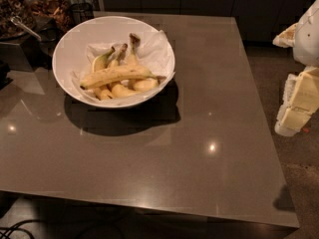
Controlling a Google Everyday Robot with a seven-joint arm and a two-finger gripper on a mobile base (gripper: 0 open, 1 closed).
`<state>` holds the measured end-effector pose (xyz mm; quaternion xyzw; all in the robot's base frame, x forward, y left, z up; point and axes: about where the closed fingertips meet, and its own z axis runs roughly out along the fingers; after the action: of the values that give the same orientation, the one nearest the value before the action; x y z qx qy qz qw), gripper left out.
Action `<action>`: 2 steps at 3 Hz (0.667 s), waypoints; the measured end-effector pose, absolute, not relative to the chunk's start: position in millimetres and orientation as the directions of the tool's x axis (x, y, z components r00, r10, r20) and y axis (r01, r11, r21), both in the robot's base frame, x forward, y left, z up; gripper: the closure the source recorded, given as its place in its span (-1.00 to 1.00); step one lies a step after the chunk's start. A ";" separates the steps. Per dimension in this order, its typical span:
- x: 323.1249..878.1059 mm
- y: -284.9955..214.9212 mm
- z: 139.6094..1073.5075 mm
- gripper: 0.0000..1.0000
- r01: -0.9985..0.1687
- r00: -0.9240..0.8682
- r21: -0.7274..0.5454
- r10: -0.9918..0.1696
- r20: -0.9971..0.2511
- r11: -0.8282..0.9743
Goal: Pick banana from white bowl
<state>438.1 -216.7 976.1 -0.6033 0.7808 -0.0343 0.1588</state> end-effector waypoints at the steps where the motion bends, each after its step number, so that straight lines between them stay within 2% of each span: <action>1: 438.1 -216.7 976.1 -1.00 -0.931 -0.222 -0.245 -0.953 -0.207 0.270; 2: 439.7 -212.6 978.3 -1.00 -0.934 -0.215 -0.244 -0.957 -0.195 0.260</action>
Offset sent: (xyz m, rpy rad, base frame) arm 0.0023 0.0076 -0.0011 -0.0274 0.0373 0.0192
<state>439.7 -212.6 978.3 -0.6073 0.7785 -0.0369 0.1539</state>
